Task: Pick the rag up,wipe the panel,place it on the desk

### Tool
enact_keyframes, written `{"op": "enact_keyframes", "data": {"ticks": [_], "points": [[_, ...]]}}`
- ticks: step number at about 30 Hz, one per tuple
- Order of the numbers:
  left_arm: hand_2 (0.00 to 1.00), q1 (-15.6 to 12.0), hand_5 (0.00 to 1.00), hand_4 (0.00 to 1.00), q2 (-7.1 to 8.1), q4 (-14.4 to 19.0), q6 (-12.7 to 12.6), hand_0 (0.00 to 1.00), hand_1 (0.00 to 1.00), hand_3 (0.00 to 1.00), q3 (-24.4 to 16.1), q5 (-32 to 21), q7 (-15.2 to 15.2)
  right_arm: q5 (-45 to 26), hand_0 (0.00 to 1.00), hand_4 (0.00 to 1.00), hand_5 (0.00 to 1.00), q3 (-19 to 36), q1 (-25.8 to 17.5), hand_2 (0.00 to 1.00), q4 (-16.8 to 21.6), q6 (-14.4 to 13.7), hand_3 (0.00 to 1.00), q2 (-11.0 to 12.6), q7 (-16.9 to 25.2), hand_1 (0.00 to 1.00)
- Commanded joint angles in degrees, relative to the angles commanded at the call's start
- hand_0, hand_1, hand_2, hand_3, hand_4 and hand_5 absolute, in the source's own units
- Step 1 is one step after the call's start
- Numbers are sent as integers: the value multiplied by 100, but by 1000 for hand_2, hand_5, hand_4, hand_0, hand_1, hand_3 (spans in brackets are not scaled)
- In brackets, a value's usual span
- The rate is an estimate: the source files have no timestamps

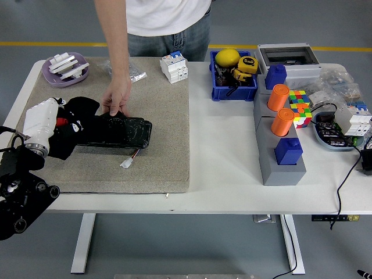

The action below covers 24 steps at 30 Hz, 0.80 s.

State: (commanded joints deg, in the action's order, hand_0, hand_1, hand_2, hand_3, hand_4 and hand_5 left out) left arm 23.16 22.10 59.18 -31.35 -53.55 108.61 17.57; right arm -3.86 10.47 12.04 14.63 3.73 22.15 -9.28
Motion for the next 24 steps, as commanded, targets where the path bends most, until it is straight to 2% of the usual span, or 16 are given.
{"op": "enact_keyframes", "data": {"ticks": [1, 10, 24], "points": [[434, 1, 2, 201, 14, -9, -1, 272, 173, 406, -21, 5, 2, 0, 710, 998, 554, 1, 0, 693, 1, 0, 637, 1, -1, 675], [433, 16, 2, 200, 49, -45, -7, 272, 173, 405, -55, 7, 19, -38, 711, 998, 553, -33, 17, 693, 8, 4, 637, 5, 18, 674], [433, 66, 2, 198, -115, 121, -12, 273, 175, 406, 382, -4, 28, 55, 711, 998, 553, 45, 22, 693, 4, -1, 637, 26, -21, 675]]}}
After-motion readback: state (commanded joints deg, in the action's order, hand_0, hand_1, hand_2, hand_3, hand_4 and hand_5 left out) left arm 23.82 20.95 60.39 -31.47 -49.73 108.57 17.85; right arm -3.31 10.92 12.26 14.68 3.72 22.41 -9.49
